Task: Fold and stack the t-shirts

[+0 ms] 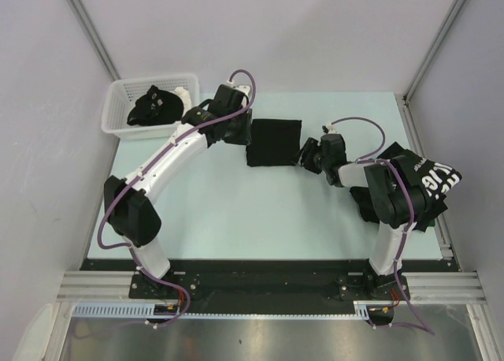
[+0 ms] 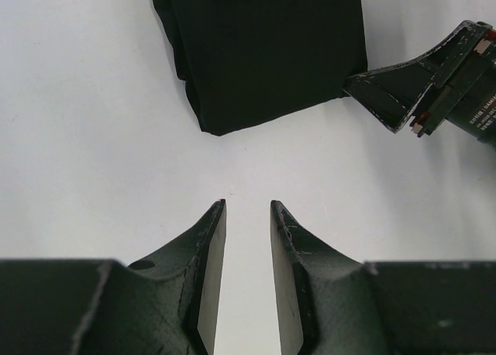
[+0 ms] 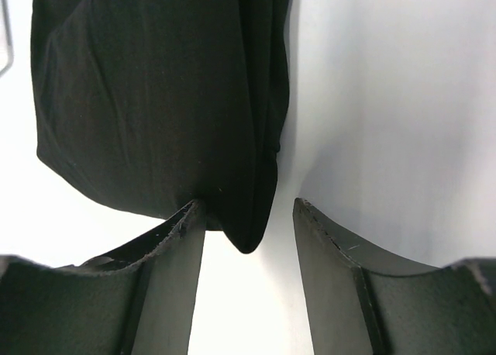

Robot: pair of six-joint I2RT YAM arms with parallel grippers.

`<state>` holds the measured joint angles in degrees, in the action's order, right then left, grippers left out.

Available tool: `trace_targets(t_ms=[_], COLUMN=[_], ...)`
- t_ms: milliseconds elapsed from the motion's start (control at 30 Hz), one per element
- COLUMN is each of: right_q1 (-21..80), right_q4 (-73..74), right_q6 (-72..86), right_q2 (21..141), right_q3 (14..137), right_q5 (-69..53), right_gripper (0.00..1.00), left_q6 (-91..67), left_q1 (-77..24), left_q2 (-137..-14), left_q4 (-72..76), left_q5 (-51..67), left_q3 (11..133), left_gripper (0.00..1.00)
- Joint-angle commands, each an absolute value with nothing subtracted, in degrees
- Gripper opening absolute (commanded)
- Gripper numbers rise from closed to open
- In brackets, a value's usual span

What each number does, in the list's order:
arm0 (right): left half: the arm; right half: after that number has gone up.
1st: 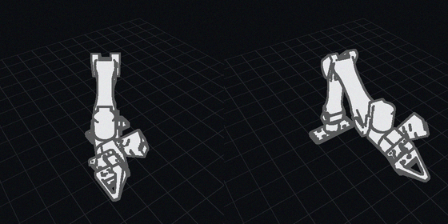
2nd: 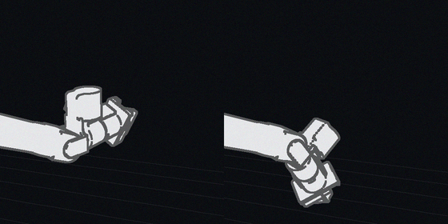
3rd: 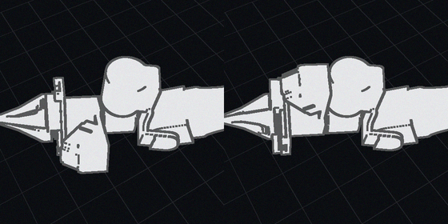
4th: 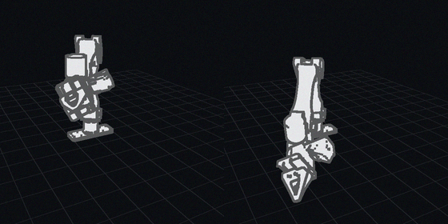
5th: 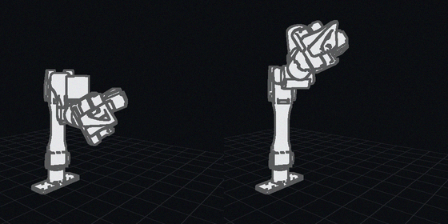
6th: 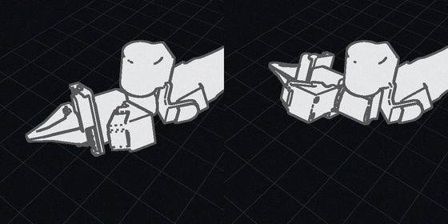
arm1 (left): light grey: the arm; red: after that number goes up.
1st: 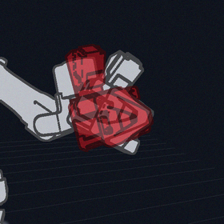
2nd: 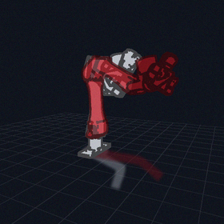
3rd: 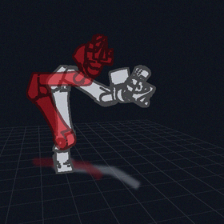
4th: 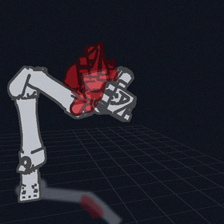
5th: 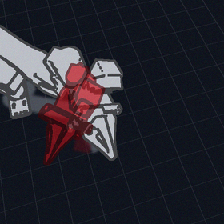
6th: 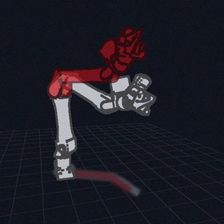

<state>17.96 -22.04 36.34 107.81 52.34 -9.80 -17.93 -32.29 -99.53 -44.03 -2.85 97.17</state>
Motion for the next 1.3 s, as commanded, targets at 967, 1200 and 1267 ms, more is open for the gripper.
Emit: trace_targets(t_ms=[967,1200,1267], right_q1=[17.49,17.75,18.36], right_q4=[-20.93,-8.54,-3.97], right_q6=[36.13,33.23,32.00], right_q2=[108.29,103.37,100.22], right_q3=[51.77,51.77,51.42], right_q5=[-10.99,-12.04,-11.52], right_gripper=[0.00,0.00,0.00], left_q6=[-16.88,-16.44,-16.26], left_q1=[-32.78,-32.78,-32.78], left_q2=[-99.83,-104.14,-105.20], left_q4=[-42.45,-40.00,-39.12], left_q5=[-3.43,-2.29,-1.85], left_q3=[96.06,100.28,100.72], left_gripper=[0.35,0.35,0.35])
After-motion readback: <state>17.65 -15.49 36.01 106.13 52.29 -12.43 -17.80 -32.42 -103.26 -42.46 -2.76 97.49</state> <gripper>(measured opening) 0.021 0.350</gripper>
